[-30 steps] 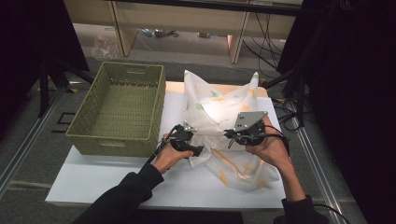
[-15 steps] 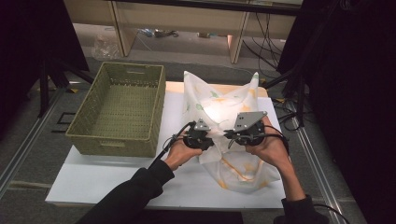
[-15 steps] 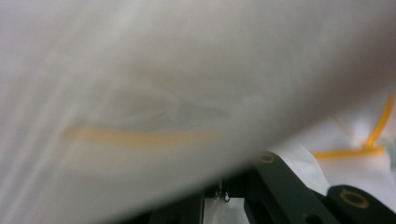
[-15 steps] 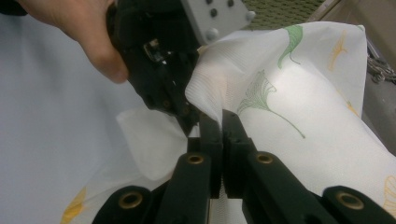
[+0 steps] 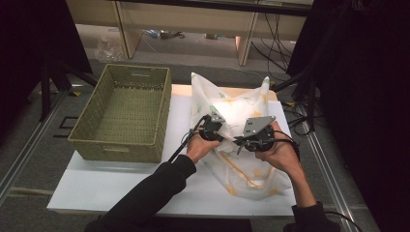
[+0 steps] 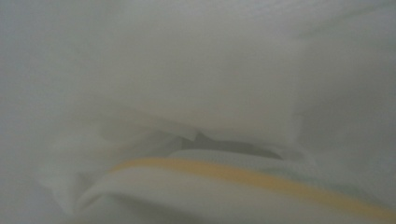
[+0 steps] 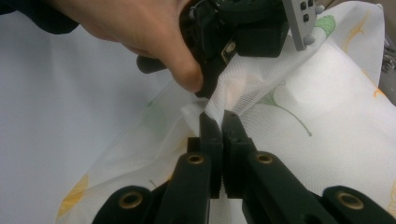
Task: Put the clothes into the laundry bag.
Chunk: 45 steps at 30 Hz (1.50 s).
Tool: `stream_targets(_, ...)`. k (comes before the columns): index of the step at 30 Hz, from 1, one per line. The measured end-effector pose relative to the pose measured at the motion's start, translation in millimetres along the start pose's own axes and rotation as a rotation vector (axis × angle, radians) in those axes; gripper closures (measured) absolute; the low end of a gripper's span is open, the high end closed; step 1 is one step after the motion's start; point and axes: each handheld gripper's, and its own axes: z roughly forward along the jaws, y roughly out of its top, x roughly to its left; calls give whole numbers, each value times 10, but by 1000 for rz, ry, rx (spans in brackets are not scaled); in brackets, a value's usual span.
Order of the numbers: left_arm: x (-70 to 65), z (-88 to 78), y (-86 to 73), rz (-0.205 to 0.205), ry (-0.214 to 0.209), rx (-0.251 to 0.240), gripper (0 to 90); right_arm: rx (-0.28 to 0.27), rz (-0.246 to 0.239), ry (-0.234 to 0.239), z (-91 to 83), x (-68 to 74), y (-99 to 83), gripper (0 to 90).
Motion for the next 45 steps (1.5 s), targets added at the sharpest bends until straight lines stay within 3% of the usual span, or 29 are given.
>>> stream_targets(1,4,-2,-18,-3,-4,5,835,1,-6,-3,3,-6,-11,900)
stream_targets(3,2,-49,-43,14,-36,51,767,13,48,1,-5,13,-21,900)
stream_targets(5,-29,-134,-76,32,-53,64,659,11,43,-2,-1,10,-29,900)
stream_targets(6,-52,-148,-94,8,-52,46,621,7,42,10,-4,6,-27,900)
stream_targets(7,-29,-211,-105,48,-70,84,588,8,33,-3,-4,-1,-30,900)
stream_targets(10,-66,-336,-163,14,-95,77,423,2,35,-3,-2,-3,-26,900)
stream_targets(14,-97,-502,-256,46,-101,92,299,4,43,2,-6,5,-18,900)
stream_targets(15,-105,-520,-269,62,-101,96,263,-3,20,3,0,-5,-14,900)
stream_targets(18,-138,-537,-297,96,-114,120,245,-2,10,2,5,-2,-15,900)
stream_targets(20,-151,-528,-295,132,-135,150,241,1,57,-1,6,26,-7,900)
stream_targets(21,-187,-499,-304,118,-146,141,234,-2,55,-7,13,26,-6,900)
stream_targets(23,-205,-453,-292,189,-166,201,212,11,39,-4,8,26,-7,900)
stream_targets(26,-234,-327,-257,199,-145,210,224,8,36,3,4,16,-8,900)
stream_targets(27,-233,-296,-242,214,-129,200,273,9,36,3,3,21,-8,900)
stream_targets(28,-247,-265,-242,211,-119,172,340,11,38,2,3,28,-10,900)
stream_targets(29,-243,-237,-230,246,-107,172,431,20,40,15,-3,26,-9,900)
stream_targets(30,-227,-206,-213,274,-89,198,509,3,13,5,10,17,-13,900)
stream_targets(31,-219,-189,-207,270,-82,204,589,10,39,0,5,24,-18,900)
stream_targets(32,-204,-174,-195,271,-83,212,663,12,28,-2,5,17,-22,900)
stream_targets(34,-194,-136,-179,249,-73,182,778,16,40,5,7,23,-26,900)
stream_targets(36,-165,-118,-149,229,-54,150,827,16,42,6,12,19,-31,900)
stream_targets(39,-135,-99,-103,169,-39,115,849,16,41,2,12,20,-26,900)
stream_targets(41,-102,-71,-56,150,-26,89,855,10,2,12,26,8,-28,900)
stream_targets(45,-81,-9,23,113,20,43,858,22,19,17,34,17,-28,900)
